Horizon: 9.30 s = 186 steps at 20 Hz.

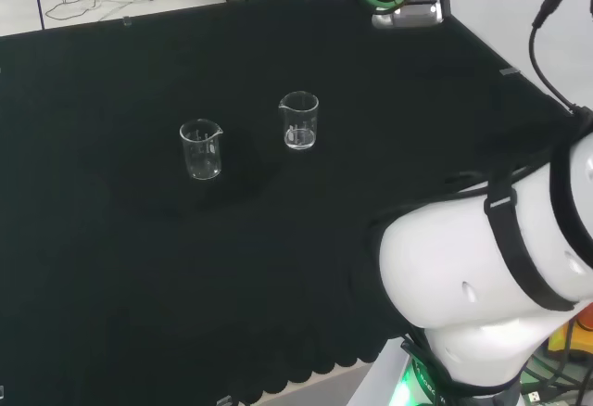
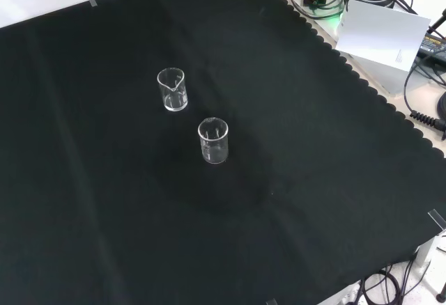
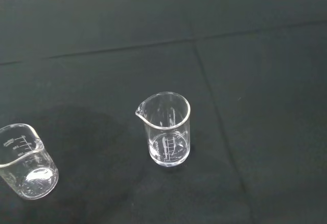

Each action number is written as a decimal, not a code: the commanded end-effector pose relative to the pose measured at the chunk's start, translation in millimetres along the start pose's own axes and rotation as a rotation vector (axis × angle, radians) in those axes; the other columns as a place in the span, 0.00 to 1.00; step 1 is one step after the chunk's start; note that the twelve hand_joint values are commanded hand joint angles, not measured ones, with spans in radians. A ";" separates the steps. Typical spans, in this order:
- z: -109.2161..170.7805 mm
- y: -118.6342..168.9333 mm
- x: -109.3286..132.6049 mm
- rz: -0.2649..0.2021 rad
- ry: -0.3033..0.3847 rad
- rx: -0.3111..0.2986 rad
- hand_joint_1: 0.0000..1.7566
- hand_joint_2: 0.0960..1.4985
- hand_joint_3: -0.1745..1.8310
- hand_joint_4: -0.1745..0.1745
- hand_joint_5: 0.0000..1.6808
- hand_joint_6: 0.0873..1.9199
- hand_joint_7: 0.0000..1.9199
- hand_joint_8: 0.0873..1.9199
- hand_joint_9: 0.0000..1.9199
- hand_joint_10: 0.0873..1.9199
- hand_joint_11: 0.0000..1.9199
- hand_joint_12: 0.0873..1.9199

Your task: Pick up the beaker on the right.

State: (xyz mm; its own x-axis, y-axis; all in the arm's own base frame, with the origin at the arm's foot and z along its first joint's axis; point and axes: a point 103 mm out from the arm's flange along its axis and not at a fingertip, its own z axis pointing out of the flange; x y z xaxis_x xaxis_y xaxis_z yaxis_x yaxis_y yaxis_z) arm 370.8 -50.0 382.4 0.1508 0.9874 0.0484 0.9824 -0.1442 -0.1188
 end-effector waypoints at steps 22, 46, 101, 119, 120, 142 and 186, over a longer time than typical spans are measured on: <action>120.1 121.0 -47.7 -0.104 0.170 0.084 0.37 0.55 0.27 0.48 0.21 0.00 0.08 0.27 0.15 0.31 0.00 0.70; 214.7 155.0 -57.6 -0.243 0.248 0.223 0.40 0.40 0.29 0.50 0.17 0.00 0.06 0.26 0.15 0.31 0.00 0.68; 308.7 194.0 -43.4 -0.479 0.644 0.119 0.50 0.30 0.35 0.46 0.24 0.00 0.13 0.28 0.18 0.28 0.00 0.70; 318.0 196.3 -30.4 -0.512 0.670 0.124 0.50 0.29 0.36 0.47 0.27 0.00 0.15 0.28 0.20 0.28 0.00 0.71; 318.3 196.4 -29.9 -0.511 0.674 0.124 0.50 0.29 0.36 0.47 0.27 0.00 0.15 0.28 0.20 0.28 0.00 0.71; 328.9 203.9 -16.1 -0.474 0.708 0.078 0.48 0.29 0.35 0.45 0.28 0.00 0.16 0.28 0.20 0.27 0.00 0.71; 293.2 211.4 1.0 -0.391 0.586 -0.061 0.65 0.48 0.28 1.00 0.83 0.13 0.83 0.02 0.77 0.05 0.56 0.45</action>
State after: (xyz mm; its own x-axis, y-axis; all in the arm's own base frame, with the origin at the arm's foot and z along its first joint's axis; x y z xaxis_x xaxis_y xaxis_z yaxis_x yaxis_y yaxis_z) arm 541.7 -66.1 52.0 -0.2000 0.7429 0.6389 0.9745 0.2187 0.0508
